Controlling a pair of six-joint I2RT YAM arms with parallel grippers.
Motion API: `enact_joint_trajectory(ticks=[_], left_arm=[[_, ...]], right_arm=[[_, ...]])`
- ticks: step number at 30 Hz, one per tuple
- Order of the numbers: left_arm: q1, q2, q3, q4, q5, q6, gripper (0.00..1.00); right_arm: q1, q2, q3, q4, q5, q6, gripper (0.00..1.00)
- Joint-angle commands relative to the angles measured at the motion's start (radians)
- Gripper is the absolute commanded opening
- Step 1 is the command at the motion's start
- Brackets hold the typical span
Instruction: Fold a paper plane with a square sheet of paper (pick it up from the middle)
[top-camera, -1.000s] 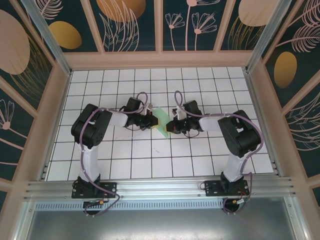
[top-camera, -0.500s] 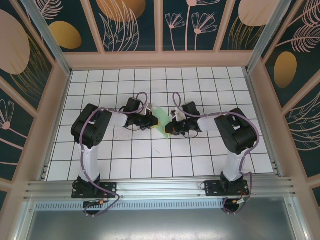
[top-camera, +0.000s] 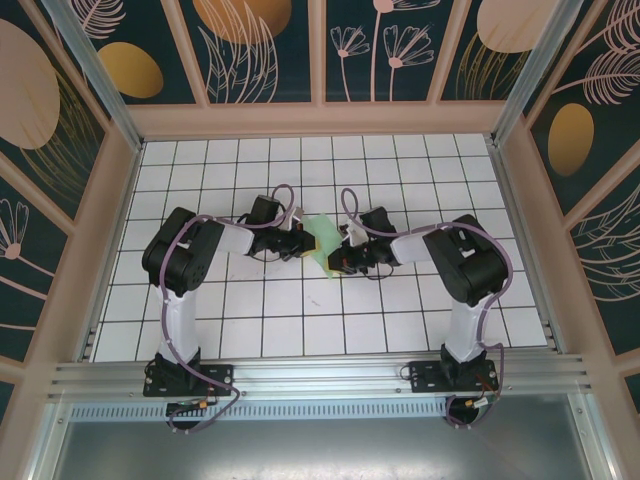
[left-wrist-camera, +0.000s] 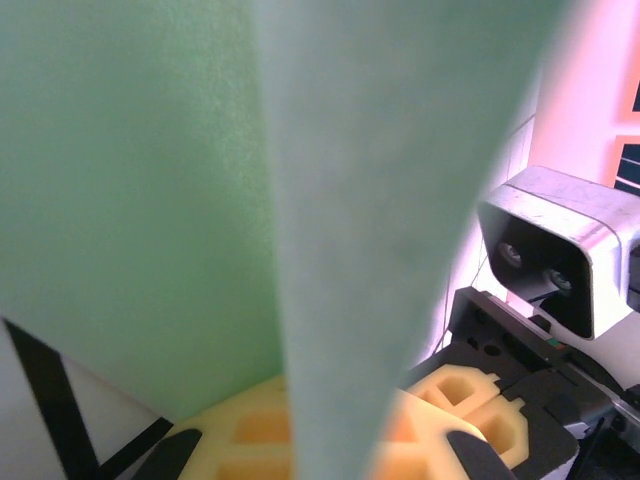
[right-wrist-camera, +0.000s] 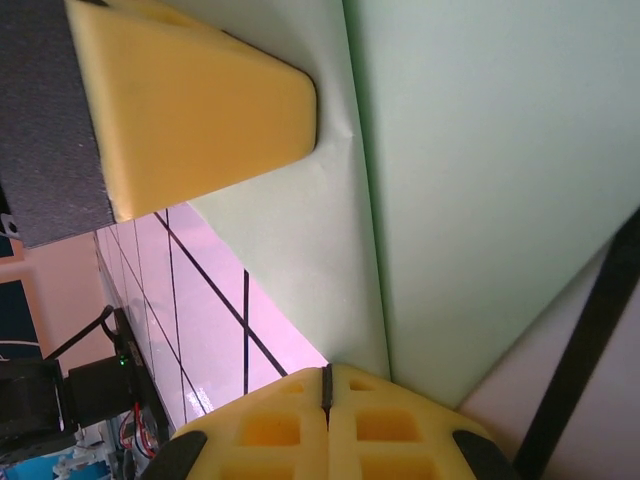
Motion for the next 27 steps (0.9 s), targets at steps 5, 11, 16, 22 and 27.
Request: enact_joint_trajectory(ticks=[5,11,16,22,27], left_arm=[[0.021,0.025,-0.019,-0.003,-0.031,-0.003,0.0],[0.032,0.006,0.018,-0.042,-0.051,0.017,0.07],[0.041,-0.043,0.071,-0.096,-0.075,0.042,0.21],[0.045,-0.116,0.106,-0.203,-0.144,0.1,0.31],[0.046,-0.159,0.091,-0.266,-0.204,0.144,0.33]], right_arm=[[0.016,0.033,0.01,-0.017,0.028,0.011,0.06],[0.045,0.063,0.05,-0.191,0.193,-0.023,0.03],[0.067,0.081,0.062,-0.198,0.234,0.005,0.0],[0.07,0.076,0.065,-0.186,0.271,0.051,0.0],[0.071,0.071,0.055,-0.15,0.273,0.087,0.01]])
